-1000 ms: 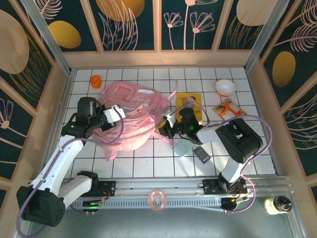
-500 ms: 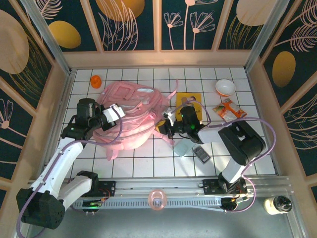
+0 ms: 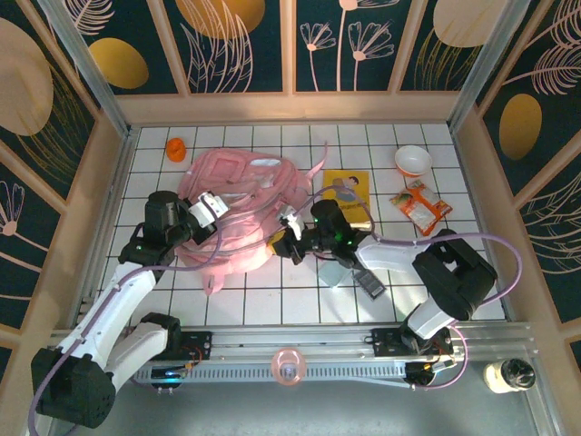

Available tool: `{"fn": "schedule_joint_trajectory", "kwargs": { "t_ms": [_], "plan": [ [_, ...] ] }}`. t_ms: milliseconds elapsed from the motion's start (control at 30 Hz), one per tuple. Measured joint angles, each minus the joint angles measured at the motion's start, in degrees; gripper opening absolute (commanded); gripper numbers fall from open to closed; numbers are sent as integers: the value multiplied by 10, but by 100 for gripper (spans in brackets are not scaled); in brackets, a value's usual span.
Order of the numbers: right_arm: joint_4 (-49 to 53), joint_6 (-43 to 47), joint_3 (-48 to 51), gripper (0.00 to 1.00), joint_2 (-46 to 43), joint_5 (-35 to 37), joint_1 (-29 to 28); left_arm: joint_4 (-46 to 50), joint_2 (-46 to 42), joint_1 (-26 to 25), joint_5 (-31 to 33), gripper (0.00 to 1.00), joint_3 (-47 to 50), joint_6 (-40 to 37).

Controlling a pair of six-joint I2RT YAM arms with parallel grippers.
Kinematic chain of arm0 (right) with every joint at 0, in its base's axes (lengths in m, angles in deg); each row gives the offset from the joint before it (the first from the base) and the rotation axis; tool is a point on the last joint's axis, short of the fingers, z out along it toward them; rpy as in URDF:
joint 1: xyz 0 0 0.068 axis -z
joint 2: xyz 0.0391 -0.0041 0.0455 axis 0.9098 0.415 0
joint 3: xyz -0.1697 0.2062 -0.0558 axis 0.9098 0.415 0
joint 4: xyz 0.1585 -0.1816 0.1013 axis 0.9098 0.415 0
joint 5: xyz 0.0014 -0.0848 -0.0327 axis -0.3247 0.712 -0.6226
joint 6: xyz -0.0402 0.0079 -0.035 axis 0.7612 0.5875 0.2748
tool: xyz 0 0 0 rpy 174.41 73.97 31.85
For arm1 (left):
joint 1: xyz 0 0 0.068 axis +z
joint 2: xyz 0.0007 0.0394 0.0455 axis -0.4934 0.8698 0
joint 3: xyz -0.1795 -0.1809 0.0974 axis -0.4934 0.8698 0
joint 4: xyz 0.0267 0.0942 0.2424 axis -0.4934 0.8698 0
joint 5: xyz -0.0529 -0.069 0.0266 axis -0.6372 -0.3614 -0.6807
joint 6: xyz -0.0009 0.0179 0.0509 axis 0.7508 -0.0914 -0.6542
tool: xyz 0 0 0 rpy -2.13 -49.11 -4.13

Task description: Pack the student bag

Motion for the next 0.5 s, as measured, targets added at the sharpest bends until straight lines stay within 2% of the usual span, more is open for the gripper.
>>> {"fn": "schedule_joint_trajectory", "kwargs": {
  "t_ms": [233, 500],
  "plan": [
    [21, -63, -29, 4, -3, 35, -63, -26, 0, 0, 2, 0, 8, 32],
    [18, -155, -47, 5, -3, 70, -96, -39, 2, 0, -3, 0, 9, 50]
  ]
}}
